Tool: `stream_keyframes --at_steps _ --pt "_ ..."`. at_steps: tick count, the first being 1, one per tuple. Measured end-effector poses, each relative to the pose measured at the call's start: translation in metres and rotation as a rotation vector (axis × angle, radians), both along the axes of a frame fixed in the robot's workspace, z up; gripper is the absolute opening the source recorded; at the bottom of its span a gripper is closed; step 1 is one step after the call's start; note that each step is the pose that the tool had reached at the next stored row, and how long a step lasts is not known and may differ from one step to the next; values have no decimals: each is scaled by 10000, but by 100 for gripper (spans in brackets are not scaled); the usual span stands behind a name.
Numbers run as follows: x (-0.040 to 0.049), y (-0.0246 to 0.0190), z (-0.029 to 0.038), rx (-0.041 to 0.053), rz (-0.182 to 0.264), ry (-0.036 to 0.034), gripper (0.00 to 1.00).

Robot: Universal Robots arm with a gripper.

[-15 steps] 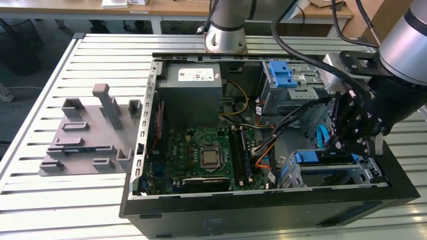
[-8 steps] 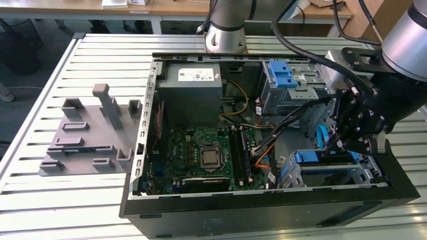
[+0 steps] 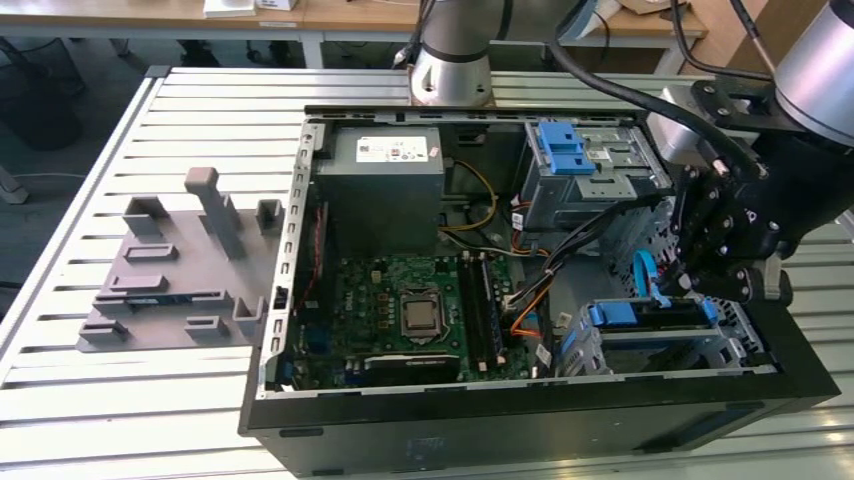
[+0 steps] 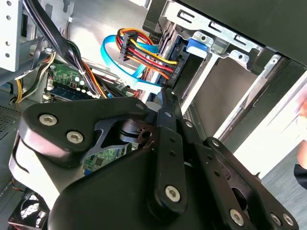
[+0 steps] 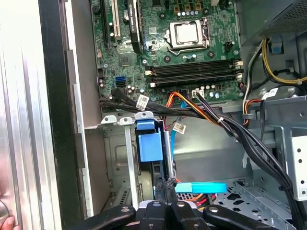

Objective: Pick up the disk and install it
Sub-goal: 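Insert the second disk wire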

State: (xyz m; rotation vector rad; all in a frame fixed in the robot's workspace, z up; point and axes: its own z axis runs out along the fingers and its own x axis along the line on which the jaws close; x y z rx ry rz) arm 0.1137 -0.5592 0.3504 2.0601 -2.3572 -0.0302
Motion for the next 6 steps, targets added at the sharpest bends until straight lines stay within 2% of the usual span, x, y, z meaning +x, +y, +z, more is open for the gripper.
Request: stream_keyframes --at_steps 6 --pt "0 0 3 -2 0 0 11"
